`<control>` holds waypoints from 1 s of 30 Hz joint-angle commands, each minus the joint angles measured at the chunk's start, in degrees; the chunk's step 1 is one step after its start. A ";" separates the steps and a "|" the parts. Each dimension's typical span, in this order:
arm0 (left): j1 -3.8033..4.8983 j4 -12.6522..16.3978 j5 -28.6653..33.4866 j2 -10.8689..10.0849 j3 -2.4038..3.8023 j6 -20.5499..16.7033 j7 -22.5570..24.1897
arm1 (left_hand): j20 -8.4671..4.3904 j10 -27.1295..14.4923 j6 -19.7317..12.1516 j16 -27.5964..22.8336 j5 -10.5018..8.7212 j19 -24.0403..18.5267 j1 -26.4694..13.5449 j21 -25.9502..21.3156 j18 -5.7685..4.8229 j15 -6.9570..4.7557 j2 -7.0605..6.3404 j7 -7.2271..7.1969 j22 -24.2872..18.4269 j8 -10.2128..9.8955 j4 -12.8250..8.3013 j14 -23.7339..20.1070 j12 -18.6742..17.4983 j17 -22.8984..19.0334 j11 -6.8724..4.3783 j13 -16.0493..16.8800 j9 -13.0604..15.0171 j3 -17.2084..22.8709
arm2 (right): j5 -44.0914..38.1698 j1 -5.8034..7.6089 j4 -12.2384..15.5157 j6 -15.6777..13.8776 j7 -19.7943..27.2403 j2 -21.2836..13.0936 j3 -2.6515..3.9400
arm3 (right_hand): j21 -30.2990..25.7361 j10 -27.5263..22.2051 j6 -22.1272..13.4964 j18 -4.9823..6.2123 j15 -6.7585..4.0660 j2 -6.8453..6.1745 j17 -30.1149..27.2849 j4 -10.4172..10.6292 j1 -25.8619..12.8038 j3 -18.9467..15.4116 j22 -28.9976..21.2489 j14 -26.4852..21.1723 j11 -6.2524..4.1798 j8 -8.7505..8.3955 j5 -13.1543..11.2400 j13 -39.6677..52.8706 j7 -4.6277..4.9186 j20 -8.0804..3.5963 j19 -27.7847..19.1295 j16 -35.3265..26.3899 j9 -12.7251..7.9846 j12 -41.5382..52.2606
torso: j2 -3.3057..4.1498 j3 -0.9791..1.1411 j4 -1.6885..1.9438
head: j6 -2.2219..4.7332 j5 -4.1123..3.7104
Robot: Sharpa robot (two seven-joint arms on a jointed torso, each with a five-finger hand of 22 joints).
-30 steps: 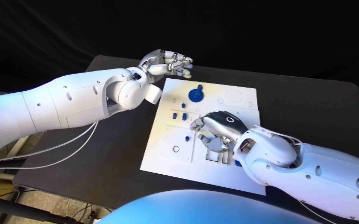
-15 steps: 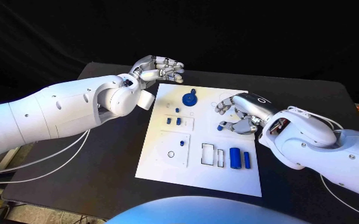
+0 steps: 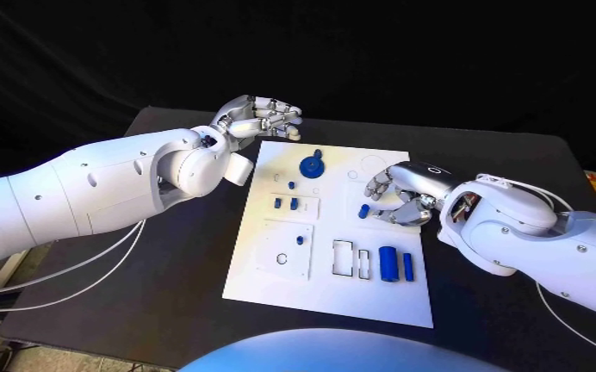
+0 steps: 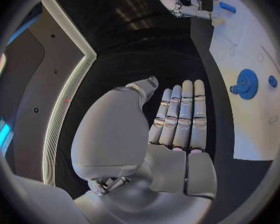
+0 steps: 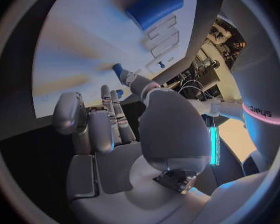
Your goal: Assemble the parts on the task board
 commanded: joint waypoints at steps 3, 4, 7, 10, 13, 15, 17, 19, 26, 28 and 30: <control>0.06 0.20 0.34 -0.06 0.04 0.95 0.22 | 0.25 -0.37 0.01 -0.26 -0.08 0.06 0.48 -0.29 0.11 -0.06 -0.14 -0.19 -0.05 -0.14 -0.03 -0.35 -0.06 0.08 -0.13 0.09 0.00 -0.31 | -0.26 -0.61 -0.74 1.02 0.92 1.15 -0.09 | 1.01 1.06 0.95 0.14 -0.22 0.97 0.32 0.25 1.13 -0.33 1.70 1.06 -0.10 0.13 0.36 0.11 0.16 -0.08 0.92 0.59 0.09 0.94 | 0.08 -0.02 0.03 | -0.12 0.10; 0.06 0.21 0.34 -0.08 0.04 0.95 0.21 | 0.25 -0.37 0.01 -0.26 -0.08 0.06 0.48 -0.29 0.11 -0.06 -0.14 -0.19 -0.05 -0.14 -0.03 -0.35 -0.06 0.08 -0.13 0.09 0.00 -0.31 | -0.25 -0.68 -0.87 0.83 0.97 1.37 -0.10 | 1.20 1.23 1.03 0.10 -0.24 1.14 0.42 0.27 1.28 -0.25 1.81 1.10 -0.12 0.13 0.24 0.10 0.14 -0.08 1.04 0.65 0.09 1.03 | 0.07 -0.01 0.05 | -0.15 0.11; 0.06 0.25 0.34 -0.13 0.04 0.94 0.21 | 0.25 -0.37 0.01 -0.26 -0.08 0.06 0.48 -0.29 0.11 -0.06 -0.14 -0.19 -0.05 -0.14 -0.03 -0.35 -0.06 0.08 -0.13 0.09 0.00 -0.31 | -0.24 -0.87 -1.22 0.30 1.08 2.07 -0.13 | 1.88 2.04 1.59 -0.04 -0.32 1.92 0.96 0.48 1.71 0.21 2.22 1.29 -0.22 0.24 -0.38 0.02 0.07 -0.14 1.51 1.00 0.11 1.32 | 0.02 -0.07 0.05 | -0.27 0.16; 0.07 0.27 0.34 -0.19 0.04 0.93 0.19 | 0.25 -0.37 0.01 -0.26 -0.08 0.06 0.48 -0.29 0.11 -0.06 -0.14 -0.19 -0.05 -0.14 -0.03 -0.35 -0.06 0.08 -0.13 0.09 0.00 -0.31 | -0.22 -1.01 -1.50 -0.06 1.09 2.58 -0.14 | 2.61 2.91 2.27 -0.20 -0.39 2.51 1.45 0.75 1.89 0.77 2.66 1.46 -0.30 0.42 -0.86 -0.04 0.09 -0.21 1.97 1.32 0.16 1.48 | 0.07 -0.07 0.06 | -0.33 0.22; 0.07 0.28 0.34 -0.23 0.04 0.92 0.18 | 0.25 -0.37 0.01 -0.26 -0.08 0.06 0.48 -0.29 0.11 -0.06 -0.14 -0.19 -0.05 -0.14 -0.03 -0.35 -0.06 0.08 -0.13 0.09 0.00 -0.31 | -0.18 -1.17 -1.77 -0.37 1.06 3.01 -0.15 | 3.17 3.93 2.87 -0.32 -0.49 3.02 1.77 1.06 2.01 1.41 3.02 1.57 -0.45 0.53 -1.24 -0.06 0.04 -0.29 2.32 1.57 0.18 1.61 | 0.02 -0.06 -0.01 | -0.42 0.26; 0.07 0.27 0.34 -0.24 0.04 0.93 0.17 | 0.25 -0.37 0.01 -0.26 -0.08 0.06 0.48 -0.29 0.11 -0.06 -0.14 -0.19 -0.05 -0.14 -0.03 -0.35 -0.06 0.08 -0.13 0.09 0.00 -0.31 | -0.17 -1.21 -1.82 -0.42 1.04 3.09 -0.16 | 3.65 4.65 3.31 -0.42 -0.60 3.27 2.01 1.22 2.08 1.78 3.31 1.64 -0.60 0.64 -1.42 -0.03 -0.05 -0.37 2.59 1.74 0.22 1.72 | 0.02 -0.06 -0.01 | -0.42 0.26; 0.07 0.26 0.34 -0.24 0.04 0.94 0.15 | 0.25 -0.37 0.01 -0.26 -0.08 0.06 0.48 -0.29 0.11 -0.06 -0.14 -0.19 -0.05 -0.14 -0.03 -0.35 -0.06 0.08 -0.13 0.09 0.00 -0.31 | -0.16 -1.30 -1.91 -0.47 0.97 3.23 -0.16 | 3.98 5.09 3.64 -0.49 -0.68 3.43 2.17 1.34 2.11 2.01 3.52 1.69 -0.70 0.75 -1.53 -0.02 -0.13 -0.43 2.78 1.85 0.26 1.76 | 0.01 -0.03 -0.04 | -0.52 0.28; 0.07 0.26 0.34 -0.25 0.04 0.95 0.14 | 0.25 -0.37 0.01 -0.26 -0.08 0.06 0.48 -0.29 0.11 -0.06 -0.14 -0.19 -0.05 -0.14 -0.03 -0.35 -0.06 0.08 -0.13 0.09 0.00 -0.31 | -0.17 -1.33 -1.95 -0.49 0.90 3.27 -0.16 | 4.38 5.56 4.08 -0.57 -0.77 3.63 2.30 1.47 2.17 2.24 3.76 1.72 -0.83 0.92 -1.68 0.00 -0.26 -0.51 2.99 1.94 0.33 1.82 | -0.02 -0.01 -0.06 | -0.56 0.27; 0.07 0.22 0.34 -0.27 0.04 0.93 0.09 | 0.25 -0.37 0.01 -0.26 -0.08 0.06 0.48 -0.29 0.11 -0.06 -0.14 -0.19 -0.05 -0.14 -0.03 -0.35 -0.06 0.08 -0.13 0.09 0.00 -0.31 | -0.81 -1.42 -2.06 -0.41 0.45 3.28 -0.17 | 5.93 7.81 6.58 -0.89 -1.46 5.06 2.80 1.53 3.34 3.64 4.78 1.87 -1.63 2.18 -4.46 0.22 -1.05 -1.07 3.80 2.32 0.89 2.16 | -0.05 0.00 -0.04 | -0.67 0.31; 0.07 0.22 0.34 -0.27 0.04 0.94 0.07 | 0.25 -0.37 0.01 -0.26 -0.08 0.06 0.48 -0.29 0.11 -0.06 -0.14 -0.19 -0.05 -0.14 -0.03 -0.35 -0.06 0.08 -0.13 0.09 0.00 -0.31 | -1.29 -1.43 -2.06 -0.46 0.27 3.27 -0.17 | 6.62 8.73 7.63 -1.03 -1.76 6.14 2.99 1.21 4.30 4.50 5.23 1.93 -2.03 2.91 -5.17 0.38 -1.38 -1.35 4.13 2.45 1.25 2.39 | -0.03 0.01 -0.03 | -0.75 0.29; 0.07 0.21 0.34 -0.27 0.04 0.94 0.04 | 0.28 -0.37 0.07 -0.27 -0.07 0.16 0.48 -0.47 0.13 -0.07 -0.10 -0.20 -0.17 -0.09 0.00 -0.34 0.03 0.17 -0.15 0.12 0.01 -0.39 | -1.71 -1.43 -2.06 -0.63 0.17 3.26 -0.17 | 6.90 9.20 8.00 -1.09 -1.91 6.64 3.04 0.99 4.75 4.87 5.43 1.94 -2.18 3.26 -5.29 0.47 -1.49 -1.50 4.26 2.49 1.45 2.50 | -0.02 0.01 -0.02 | -0.76 0.28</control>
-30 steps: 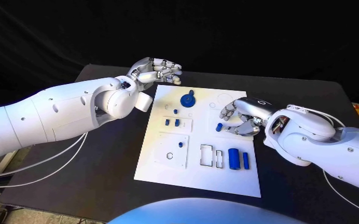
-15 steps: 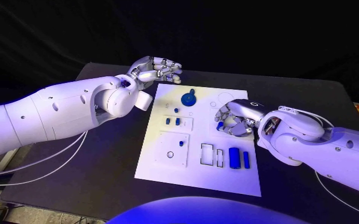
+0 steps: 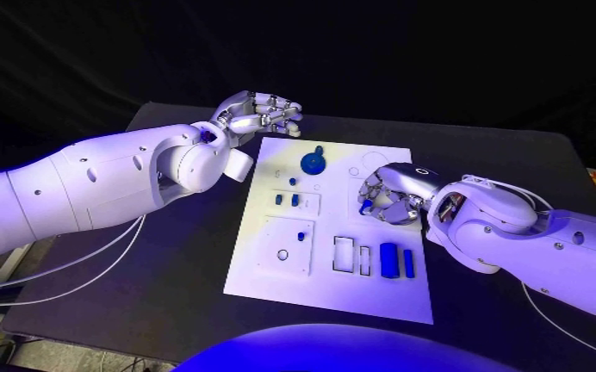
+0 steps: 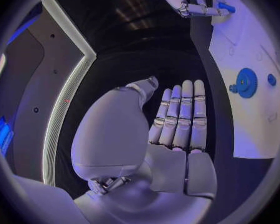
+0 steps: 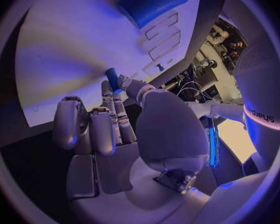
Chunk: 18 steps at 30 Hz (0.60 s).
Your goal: Assemble the parts on the task board
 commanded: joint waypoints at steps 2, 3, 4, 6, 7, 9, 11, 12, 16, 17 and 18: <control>0.06 0.12 0.34 0.06 0.04 0.89 0.17 | 0.28 -0.38 0.07 -0.27 -0.07 0.16 0.48 -0.37 0.13 -0.07 -0.10 -0.20 -0.15 -0.09 -0.01 -0.34 0.03 0.17 -0.14 0.12 0.01 -0.39 | -1.89 -0.13 0.14 -0.47 -0.20 0.04 -0.05 | 0.74 2.05 1.05 -1.16 -0.73 2.03 0.07 -0.68 1.48 0.96 5.68 2.04 -1.11 0.97 -0.31 0.60 -0.14 -0.30 0.60 0.37 0.60 0.65 | -0.01 0.00 0.02 | -0.06 -0.02; 0.06 0.11 0.34 0.06 0.04 0.89 0.16 | 0.28 -0.38 0.07 -0.27 -0.07 0.16 0.48 -0.37 0.13 -0.07 -0.10 -0.20 -0.15 -0.09 -0.01 -0.34 0.03 0.17 -0.14 0.12 0.01 -0.39 | -2.01 -0.13 0.18 -0.75 -0.14 0.03 -0.05 | 1.00 2.34 1.20 -1.22 -0.79 2.15 0.18 -0.87 1.69 1.09 5.84 2.07 -1.19 1.14 -0.30 0.67 -0.17 -0.36 0.72 0.43 0.72 0.76 | -0.01 0.01 0.02 | -0.06 -0.02; 0.06 0.10 0.34 0.06 0.04 0.89 0.15 | 0.28 -0.38 0.07 -0.27 -0.07 0.16 0.48 -0.37 0.13 -0.07 -0.10 -0.20 -0.15 -0.09 -0.01 -0.34 0.03 0.17 -0.14 0.12 0.01 -0.39 | -2.16 -0.14 0.26 -1.15 -0.04 0.02 -0.05 | 1.21 2.58 1.31 -1.26 -0.85 2.21 0.19 -1.02 1.83 1.18 5.97 2.07 -1.25 1.28 -0.30 0.73 -0.19 -0.41 0.81 0.44 0.80 0.86 | -0.02 0.01 0.02 | -0.07 -0.03; 0.06 0.09 0.34 0.08 0.04 0.90 0.14 | 0.28 -0.38 0.07 -0.27 -0.07 0.16 0.48 -0.37 0.13 -0.07 -0.10 -0.20 -0.15 -0.09 -0.01 -0.34 0.03 0.17 -0.14 0.12 0.01 -0.39 | -2.41 -0.14 0.51 -2.10 0.22 -0.03 -0.05 | 1.81 3.14 1.58 -1.39 -0.98 2.34 0.34 -1.45 2.23 1.45 6.33 2.11 -1.42 1.61 -0.26 0.90 -0.29 -0.54 1.09 0.52 1.01 1.08 | -0.01 -0.01 0.03 | -0.08 -0.03; 0.06 0.07 0.34 0.09 0.04 0.90 0.14 | 0.28 -0.38 0.07 -0.27 -0.07 0.16 0.48 -0.37 0.13 -0.07 -0.10 -0.20 -0.15 -0.09 -0.01 -0.34 0.03 0.17 -0.14 0.12 0.01 -0.39 | -2.53 -0.15 0.70 -2.66 0.38 -0.08 -0.05 | 2.25 3.52 1.78 -1.49 -1.08 2.41 0.40 -1.71 2.40 1.64 6.59 2.14 -1.51 1.85 -0.24 1.02 -0.35 -0.63 1.30 0.56 1.17 1.22 | -0.03 -0.01 0.03 | -0.10 -0.03; 0.06 0.05 0.34 0.11 0.04 0.92 0.14 | 0.28 -0.39 0.07 -0.28 -0.07 0.18 0.53 -0.41 0.14 -0.08 -0.07 -0.20 -0.17 -0.09 -0.03 -0.35 0.04 0.19 -0.15 0.12 0.01 -0.38 | -2.67 -0.15 1.15 -3.53 0.68 -0.26 -0.04 | 2.78 3.93 1.95 -1.60 -1.17 2.46 0.52 -2.03 2.56 1.91 6.91 2.18 -1.63 2.12 -0.21 1.16 -0.44 -0.74 1.55 0.63 1.35 1.35 | -0.04 0.00 0.05 | -0.10 0.01; 0.06 -0.02 0.34 0.13 0.04 0.92 0.14 | 0.28 -0.39 0.07 -0.28 -0.07 0.18 0.53 -0.41 0.14 -0.08 -0.07 -0.20 -0.17 -0.09 -0.03 -0.35 0.04 0.19 -0.15 0.12 0.01 -0.38 | -2.65 -0.09 1.87 -4.33 0.89 -0.65 -0.01 | 2.99 4.15 2.07 -1.64 -1.23 2.45 0.57 -2.19 2.60 2.04 7.04 2.19 -1.70 2.26 -0.18 1.24 -0.49 -0.79 1.64 0.65 1.45 1.43 | -0.06 0.00 0.06 | -0.11 0.29; 0.06 -0.07 0.34 0.16 0.04 0.94 0.15 | 0.28 -0.39 0.07 -0.28 -0.07 0.18 0.53 -0.41 0.14 -0.08 -0.07 -0.20 -0.17 -0.09 -0.03 -0.35 0.04 0.19 -0.15 0.12 0.01 -0.38 | -2.52 -0.01 2.26 -4.67 0.96 -0.87 0.02 | 2.99 4.18 2.09 -1.64 -1.24 2.42 0.54 -2.23 2.59 2.06 7.05 2.19 -1.71 2.29 -0.18 1.26 -0.50 -0.81 1.64 0.64 1.47 1.43 | -0.08 0.01 0.08 | -0.11 0.36; 0.06 -0.24 0.34 0.25 0.04 1.02 0.27 | 0.29 -0.41 0.06 -0.29 -0.07 0.20 0.58 -0.45 0.14 -0.08 -0.06 -0.20 -0.19 -0.09 -0.06 -0.36 0.06 0.20 -0.15 0.12 0.01 -0.38 | -1.85 0.63 3.95 -5.21 1.17 -1.72 0.24 | 3.19 4.26 2.14 -1.68 -1.28 2.25 0.38 -2.42 2.58 2.14 7.18 2.16 -1.74 2.39 -0.14 1.31 -0.53 -0.86 1.73 0.58 1.54 1.43 | -0.14 -0.04 0.08 | -0.14 0.52; 0.06 -0.26 0.34 0.27 0.04 1.02 0.29 | 0.29 -0.41 0.06 -0.29 -0.07 0.20 0.58 -0.45 0.14 -0.08 -0.06 -0.20 -0.19 -0.09 -0.06 -0.36 0.06 0.20 -0.15 0.12 0.01 -0.38 | -1.57 0.79 4.28 -5.23 1.23 -1.86 0.28 | 3.19 4.26 2.14 -1.68 -1.28 2.25 0.38 -2.42 2.58 2.14 7.18 2.16 -1.74 2.39 -0.14 1.31 -0.53 -0.86 1.73 0.58 1.54 1.43 | -0.10 -0.05 0.05 | -0.12 0.58; 0.06 -0.30 0.34 0.30 0.04 1.03 0.31 | 0.29 -0.41 0.06 -0.29 -0.07 0.20 0.58 -0.45 0.14 -0.08 -0.06 -0.20 -0.19 -0.09 -0.06 -0.36 0.06 0.20 -0.15 0.12 0.01 -0.38 | -1.08 1.06 4.87 -5.26 1.36 -2.07 0.35 | 3.20 4.26 2.15 -1.69 -1.29 2.16 0.32 -2.47 2.55 2.14 7.19 2.15 -1.74 2.42 -0.13 1.32 -0.53 -0.87 1.73 0.56 1.56 1.41 | -0.13 -0.06 0.04 | -0.17 0.66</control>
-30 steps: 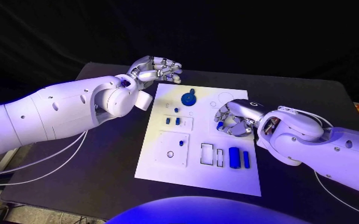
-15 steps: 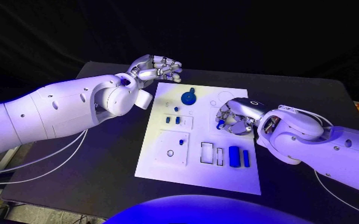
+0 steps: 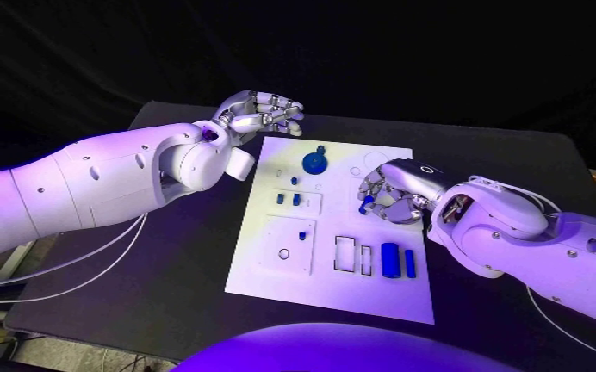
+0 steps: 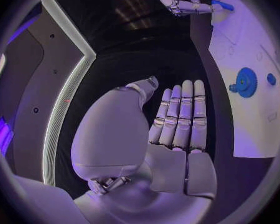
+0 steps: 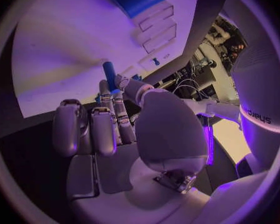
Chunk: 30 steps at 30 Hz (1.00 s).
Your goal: Assemble the parts on the task board
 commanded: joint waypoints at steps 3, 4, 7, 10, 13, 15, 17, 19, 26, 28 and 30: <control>0.06 -0.08 0.33 0.26 0.04 0.98 0.51 | 0.29 -0.43 0.04 -0.31 -0.07 0.23 0.67 -0.32 0.15 -0.08 -0.07 -0.21 -0.08 -0.09 -0.11 -0.38 0.07 0.11 -0.15 0.07 0.01 -0.38 | 1.21 1.02 2.76 -1.79 1.44 -0.74 0.32 | 0.03 3.19 0.45 -0.75 -0.57 1.18 -0.29 -0.36 1.59 -0.02 7.18 2.02 -2.81 0.34 0.18 1.31 -0.08 0.00 0.38 0.16 -0.05 0.10 | -0.06 -0.05 -0.07 | -0.12 0.40; 0.05 -0.12 0.33 0.33 0.04 0.98 0.55 | 0.29 -0.43 0.04 -0.31 -0.07 0.23 0.67 -0.32 0.15 -0.08 -0.07 -0.21 -0.08 -0.09 -0.11 -0.38 0.07 0.11 -0.15 0.07 0.01 -0.38 | 1.42 1.18 3.44 -1.89 1.61 -0.81 0.39 | 0.03 3.19 0.45 -0.75 -0.57 1.18 -0.29 -0.36 1.59 -0.02 7.18 2.02 -2.81 0.34 0.18 1.31 -0.08 0.00 0.38 0.16 -0.05 0.10 | -0.06 -0.05 -0.07 | -0.12 0.40; 0.05 -0.23 0.33 0.51 0.04 1.02 0.62 | 0.29 -0.43 0.04 -0.31 -0.07 0.23 0.67 -0.32 0.15 -0.08 -0.07 -0.21 -0.08 -0.09 -0.11 -0.38 0.07 0.11 -0.15 0.07 0.01 -0.38 | 1.80 1.43 4.95 -2.23 2.16 -0.33 0.50 | 0.05 3.18 0.44 -0.75 -0.57 1.13 -0.30 -0.38 1.55 -0.03 7.20 2.02 -2.81 0.35 0.19 1.31 -0.07 0.00 0.39 0.16 -0.04 0.08 | -0.03 -0.03 -0.01 | -0.18 0.61; 0.04 -0.35 0.34 0.68 0.04 1.07 0.66 | 0.29 -0.43 0.04 -0.31 -0.07 0.23 0.67 -0.32 0.15 -0.08 -0.07 -0.21 -0.08 -0.09 -0.11 -0.38 0.07 0.11 -0.15 0.07 0.01 -0.38 | 1.51 1.34 5.68 -2.55 2.75 1.06 0.54 | 0.00 3.17 0.44 -0.74 -0.57 1.10 -0.35 -0.41 1.53 -0.02 7.18 2.00 -2.81 0.36 0.21 1.32 -0.07 -0.01 0.37 0.14 -0.02 0.07 | 0.02 0.00 -0.04 | -0.30 0.97; 0.03 -0.48 0.34 0.87 0.04 1.15 0.69 | 0.29 -0.45 0.04 -0.33 -0.07 0.26 0.73 -0.38 0.15 -0.08 -0.06 -0.20 -0.12 -0.09 -0.15 -0.39 0.09 0.13 -0.15 0.07 0.01 -0.37 | -0.08 0.64 5.69 -3.01 3.56 3.35 0.48 | -0.01 3.17 0.43 -0.74 -0.58 1.09 -0.32 -0.44 1.55 0.01 7.18 2.01 -2.82 0.37 0.24 1.32 -0.07 -0.01 0.36 0.15 -0.02 0.06 | -0.01 0.00 -0.05 | -0.50 1.45; 0.02 -0.57 0.36 1.00 0.04 1.22 0.74 | 0.29 -0.45 0.04 -0.33 -0.07 0.26 0.73 -0.38 0.15 -0.08 -0.06 -0.20 -0.12 -0.09 -0.15 -0.39 0.09 0.13 -0.15 0.07 0.01 -0.37 | -1.22 -0.15 5.33 -3.41 4.26 5.40 0.38 | -0.08 3.16 0.38 -0.72 -0.59 1.09 -0.41 -0.54 1.60 0.11 7.16 1.99 -2.82 0.36 0.34 1.34 -0.07 -0.03 0.32 0.11 -0.01 0.03 | -0.12 -0.02 -0.14 | -0.63 2.06; 0.01 -0.68 0.41 1.15 0.04 1.24 0.79 | 0.29 -0.45 0.04 -0.33 -0.07 0.26 0.73 -0.38 0.15 -0.08 -0.06 -0.20 -0.12 -0.09 -0.15 -0.39 0.09 0.13 -0.15 0.07 0.01 -0.37 | -2.05 -1.17 4.93 -3.60 4.87 7.44 0.28 | -0.10 3.13 0.29 -0.71 -0.59 1.09 -0.49 -0.69 1.67 0.27 7.17 1.97 -2.80 0.35 0.49 1.36 -0.05 -0.05 0.30 0.07 -0.01 -0.02 | -0.11 0.00 -0.17 | -0.57 2.35; 0.00 -0.78 0.48 1.38 0.04 1.31 0.80 | 0.29 -0.45 0.04 -0.33 -0.07 0.26 0.73 -0.38 0.15 -0.08 -0.06 -0.20 -0.12 -0.09 -0.15 -0.39 0.09 0.13 -0.15 0.07 0.01 -0.37 | -2.56 -2.50 4.32 -3.48 5.47 9.81 0.14 | -0.18 3.11 0.25 -0.69 -0.58 1.09 -0.57 -0.72 1.66 0.34 7.14 1.95 -2.78 0.34 0.55 1.36 -0.03 -0.06 0.26 0.03 0.00 -0.05 | -0.09 0.00 -0.06 | -0.60 2.40; 0.00 -0.96 0.55 1.80 0.03 1.37 0.73 | 0.30 -0.46 0.03 -0.34 -0.07 0.29 0.72 -0.43 0.15 -0.08 -0.04 -0.19 -0.15 -0.09 -0.13 -0.39 0.12 0.16 -0.14 0.08 0.00 -0.39 | -1.73 -4.77 2.39 -2.52 6.03 13.42 -0.23 | -0.25 3.04 0.20 -0.69 -0.51 1.01 -0.64 -0.58 1.17 0.26 7.15 1.94 -2.68 0.39 0.53 1.40 0.08 -0.03 0.22 -0.01 0.05 -0.16 | -0.09 -0.15 0.05 | -0.91 3.04; 0.00 -0.98 0.56 1.90 0.02 1.39 0.70 | 0.30 -0.46 0.03 -0.34 -0.07 0.29 0.72 -0.43 0.15 -0.08 -0.04 -0.19 -0.15 -0.09 -0.13 -0.39 0.12 0.16 -0.14 0.08 0.00 -0.39 | -1.62 -5.26 1.73 -2.21 6.06 14.15 -0.37 | -0.24 3.02 0.18 -0.69 -0.50 0.99 -0.66 -0.57 1.12 0.25 7.16 1.94 -2.67 0.39 0.53 1.40 0.09 -0.03 0.22 -0.01 0.06 -0.18 | -0.07 -0.13 -0.02 | -1.00 3.32; 0.00 -0.98 0.57 1.97 0.01 1.40 0.70 | 0.30 -0.46 0.03 -0.34 -0.07 0.29 0.72 -0.43 0.15 -0.08 -0.04 -0.19 -0.15 -0.09 -0.13 -0.39 0.12 0.16 -0.14 0.08 0.00 -0.39 | -1.55 -5.63 1.17 -1.83 5.91 14.66 -0.45 | -0.24 3.02 0.18 -0.69 -0.50 0.99 -0.66 -0.57 1.12 0.25 7.16 1.94 -2.67 0.39 0.53 1.40 0.09 -0.03 0.22 -0.01 0.06 -0.18 | -0.03 -0.12 -0.07 | -1.06 3.52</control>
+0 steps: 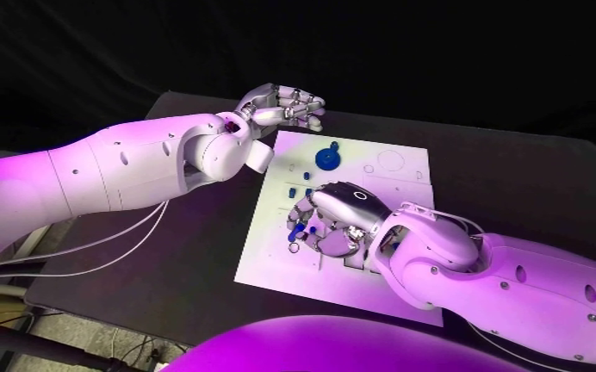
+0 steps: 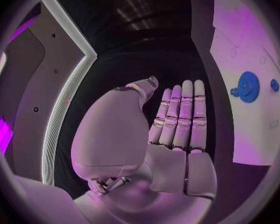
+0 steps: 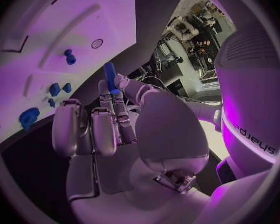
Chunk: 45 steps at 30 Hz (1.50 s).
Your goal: Assemble the parts on the task board
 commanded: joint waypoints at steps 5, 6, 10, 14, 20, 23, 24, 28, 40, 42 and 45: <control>0.05 0.12 0.47 0.37 0.03 1.11 0.57 | 0.30 -0.25 0.03 -0.34 -0.07 0.29 0.72 -0.20 0.15 -0.08 -0.04 -0.19 -0.09 -0.09 0.02 -0.40 0.12 0.05 0.07 0.09 0.00 -0.23 | -0.51 -1.10 -2.50 1.93 0.42 1.94 -0.30 | -0.36 2.89 0.17 -0.67 -0.30 0.97 -0.10 -0.17 1.09 -0.16 7.07 2.13 -2.78 0.40 0.19 1.34 0.10 -0.03 0.17 -0.03 0.11 0.04 | 0.02 0.09 -0.09 | -0.32 0.60; 0.05 0.12 0.48 0.39 0.03 1.12 0.57 | 0.30 -0.25 0.03 -0.34 -0.07 0.29 0.72 -0.20 0.15 -0.08 -0.04 -0.19 -0.09 -0.09 0.02 -0.40 0.12 0.05 0.07 0.09 0.00 -0.23 | -0.63 -1.20 -2.71 2.12 0.27 2.10 -0.34 | -0.46 2.89 0.16 -0.65 -0.30 0.98 -0.16 -0.17 1.07 -0.15 7.02 2.12 -2.78 0.40 0.19 1.34 0.10 -0.03 0.12 -0.05 0.11 0.03 | 0.03 0.09 -0.07 | -0.34 0.62; 0.05 0.13 0.48 0.41 0.03 1.15 0.54 | 0.30 -0.25 0.03 -0.34 -0.07 0.29 0.72 -0.20 0.15 -0.08 -0.04 -0.19 -0.09 -0.09 0.02 -0.40 0.12 0.05 0.07 0.09 0.00 -0.23 | -1.33 -1.51 -3.42 3.17 -0.49 2.55 -0.42 | -0.46 2.89 0.16 -0.65 -0.30 0.98 -0.16 -0.17 1.07 -0.15 7.02 2.12 -2.78 0.40 0.19 1.34 0.10 -0.03 0.12 -0.05 0.11 0.03 | 0.06 0.11 -0.07 | -0.49 0.74; 0.05 0.13 0.48 0.39 0.03 1.16 0.50 | 0.30 -0.25 0.03 -0.34 -0.07 0.29 0.72 -0.20 0.15 -0.08 -0.04 -0.19 -0.09 -0.09 0.02 -0.40 0.12 0.05 0.07 0.09 0.00 -0.23 | -2.27 -1.64 -3.91 4.41 -1.29 2.67 -0.47 | -0.43 2.88 0.14 -0.66 -0.30 0.97 -0.17 -0.18 1.06 -0.15 7.04 2.12 -2.78 0.40 0.19 1.35 0.10 -0.02 0.14 -0.06 0.11 0.02 | 0.02 0.08 -0.09 | -0.61 0.84; 0.05 0.15 0.48 0.32 0.03 1.17 0.40 | 0.30 -0.25 0.03 -0.34 -0.07 0.29 0.72 -0.20 0.15 -0.08 -0.04 -0.19 -0.09 -0.09 0.02 -0.40 0.12 0.05 0.07 0.09 0.00 -0.23 | -3.28 -1.71 -4.50 5.96 -2.85 2.73 -0.52 | -0.47 2.87 0.11 -0.65 -0.28 0.97 -0.17 -0.17 0.93 -0.17 7.04 2.12 -2.77 0.43 0.12 1.37 0.10 -0.01 0.11 -0.06 0.14 -0.01 | 0.03 0.10 -0.10 | -0.60 0.80; 0.05 0.14 0.48 0.29 0.03 1.17 0.37 | 0.30 -0.25 0.03 -0.34 -0.07 0.29 0.72 -0.20 0.15 -0.08 -0.04 -0.19 -0.09 -0.09 0.02 -0.40 0.12 0.05 0.07 0.09 0.00 -0.23 | -3.73 -1.75 -4.72 6.17 -3.45 2.91 -0.55 | -0.47 2.87 0.11 -0.65 -0.28 0.97 -0.17 -0.17 0.93 -0.17 7.04 2.12 -2.77 0.43 0.12 1.37 0.10 -0.01 0.11 -0.06 0.14 -0.01 | 0.02 0.11 -0.08 | -0.63 0.81; 0.05 0.14 0.48 0.29 0.03 1.17 0.37 | 0.30 -0.25 0.03 -0.34 -0.07 0.29 0.72 -0.20 0.15 -0.08 -0.04 -0.19 -0.09 -0.09 0.02 -0.40 0.12 0.05 0.07 0.09 0.00 -0.23 | -3.96 -1.78 -4.81 6.11 -3.73 2.99 -0.57 | -0.47 2.87 0.11 -0.65 -0.28 0.97 -0.17 -0.17 0.93 -0.17 7.04 2.12 -2.77 0.43 0.12 1.37 0.10 -0.01 0.11 -0.06 0.14 -0.01 | 0.02 0.12 -0.07 | -0.65 0.81; 0.06 0.15 0.48 0.29 0.03 1.19 0.35 | 0.31 -0.27 0.02 -0.37 -0.07 0.36 0.72 -0.34 0.16 -0.06 -0.03 -0.18 -0.18 -0.08 0.05 -0.42 0.18 0.11 0.08 0.11 0.00 -0.29 | -4.46 -1.89 -5.07 6.01 -4.44 3.21 -0.62 | -0.49 2.88 0.10 -0.64 -0.28 1.03 -0.18 -0.18 0.92 -0.13 7.04 2.12 -2.78 0.45 0.12 1.38 0.09 -0.01 0.10 -0.06 0.16 -0.02 | 0.00 0.07 -0.06 | -0.67 0.79; 0.06 0.19 0.48 0.23 0.03 1.18 0.29 | 0.31 -0.27 0.02 -0.37 -0.07 0.36 0.72 -0.34 0.16 -0.06 -0.03 -0.18 -0.18 -0.08 0.05 -0.42 0.18 0.11 0.08 0.11 0.00 -0.29 | -5.23 -2.18 -5.33 6.13 -4.92 3.90 -0.77 | -0.50 2.88 0.08 -0.64 -0.29 1.08 -0.19 -0.22 0.90 -0.08 7.05 2.12 -2.79 0.47 0.12 1.41 0.08 -0.01 0.09 -0.06 0.18 -0.04 | 0.02 0.04 -0.05 | -0.73 0.78; 0.06 0.20 0.48 0.21 0.03 1.17 0.28 | 0.31 -0.27 0.02 -0.37 -0.07 0.36 0.72 -0.34 0.16 -0.06 -0.03 -0.18 -0.18 -0.08 0.05 -0.42 0.18 0.11 0.08 0.11 0.00 -0.29 | -5.25 -2.21 -5.32 6.34 -4.89 3.98 -0.80 | -0.59 2.88 0.07 -0.61 -0.29 1.05 -0.23 -0.25 0.89 -0.08 7.01 2.11 -2.79 0.47 0.12 1.41 0.08 -0.01 0.04 -0.08 0.19 -0.05 | 0.03 0.04 -0.05 | -0.76 0.80; 0.06 0.20 0.48 0.19 0.03 1.15 0.26 | 0.31 -0.27 0.02 -0.37 -0.07 0.36 0.72 -0.34 0.16 -0.06 -0.03 -0.18 -0.18 -0.08 0.05 -0.42 0.18 0.11 0.08 0.11 0.00 -0.29 | -5.23 -2.24 -5.32 6.60 -4.69 4.13 -0.84 | -0.81 2.72 -0.13 -0.56 -0.26 0.61 -0.54 -0.36 0.50 -0.36 6.95 2.05 -2.75 0.46 0.08 1.45 0.12 0.01 -0.08 -0.23 0.22 -0.19 | -0.01 0.03 -0.08 | -0.78 0.76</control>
